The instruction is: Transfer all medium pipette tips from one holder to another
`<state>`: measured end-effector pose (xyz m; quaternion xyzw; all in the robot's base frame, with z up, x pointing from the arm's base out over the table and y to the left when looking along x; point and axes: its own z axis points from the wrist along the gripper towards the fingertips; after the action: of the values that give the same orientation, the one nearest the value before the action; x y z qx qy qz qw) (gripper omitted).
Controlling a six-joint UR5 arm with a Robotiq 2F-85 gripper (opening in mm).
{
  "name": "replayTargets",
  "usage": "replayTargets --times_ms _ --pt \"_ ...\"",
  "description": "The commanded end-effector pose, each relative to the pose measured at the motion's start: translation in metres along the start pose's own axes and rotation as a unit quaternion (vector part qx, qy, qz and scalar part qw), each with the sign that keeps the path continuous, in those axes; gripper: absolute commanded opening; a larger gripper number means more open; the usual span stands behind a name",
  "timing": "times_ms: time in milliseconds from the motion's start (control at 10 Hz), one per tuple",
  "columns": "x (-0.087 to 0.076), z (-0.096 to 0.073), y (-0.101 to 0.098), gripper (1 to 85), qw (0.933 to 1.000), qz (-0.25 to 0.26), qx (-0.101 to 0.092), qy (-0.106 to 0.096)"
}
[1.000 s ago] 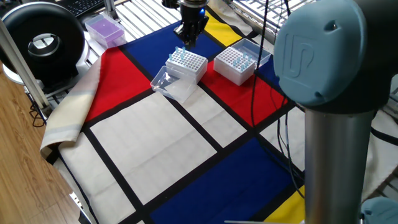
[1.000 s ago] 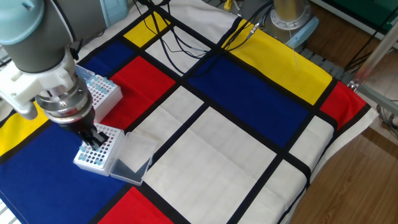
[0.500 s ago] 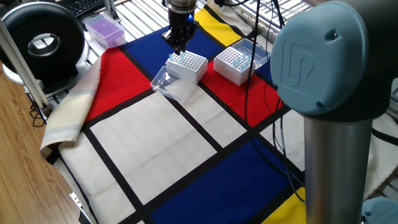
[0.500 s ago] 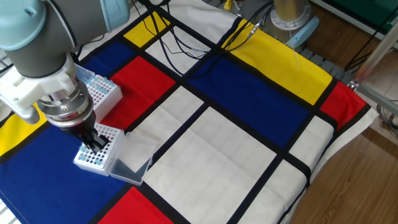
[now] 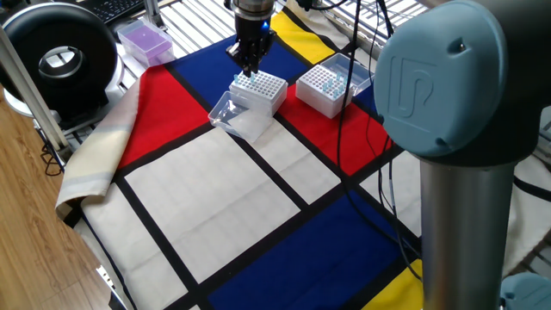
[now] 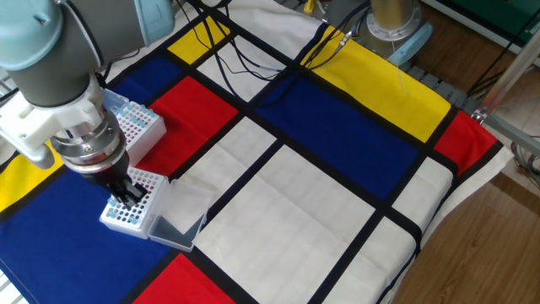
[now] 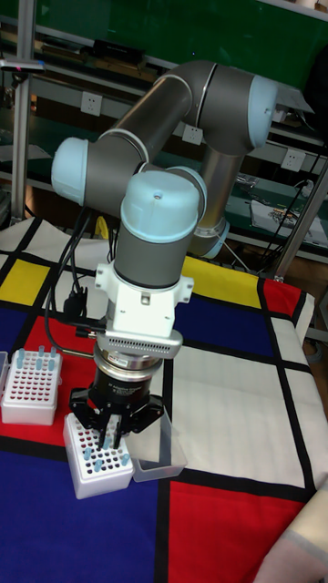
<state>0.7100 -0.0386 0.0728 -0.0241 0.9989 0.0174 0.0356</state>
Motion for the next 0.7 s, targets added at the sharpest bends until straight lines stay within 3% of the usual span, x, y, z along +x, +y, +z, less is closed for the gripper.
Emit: replayTargets --times_ms 0,300,600 --pt "-0.0007 0.0045 0.0034 25.0 1.0000 0.004 -0.006 -0.005" --pt "0.0001 0.0091 0.0033 24.3 0.9999 0.005 -0.006 -0.007" --pt "0.0028 0.0097 0.0008 17.3 0.9998 0.018 0.000 -0.002"
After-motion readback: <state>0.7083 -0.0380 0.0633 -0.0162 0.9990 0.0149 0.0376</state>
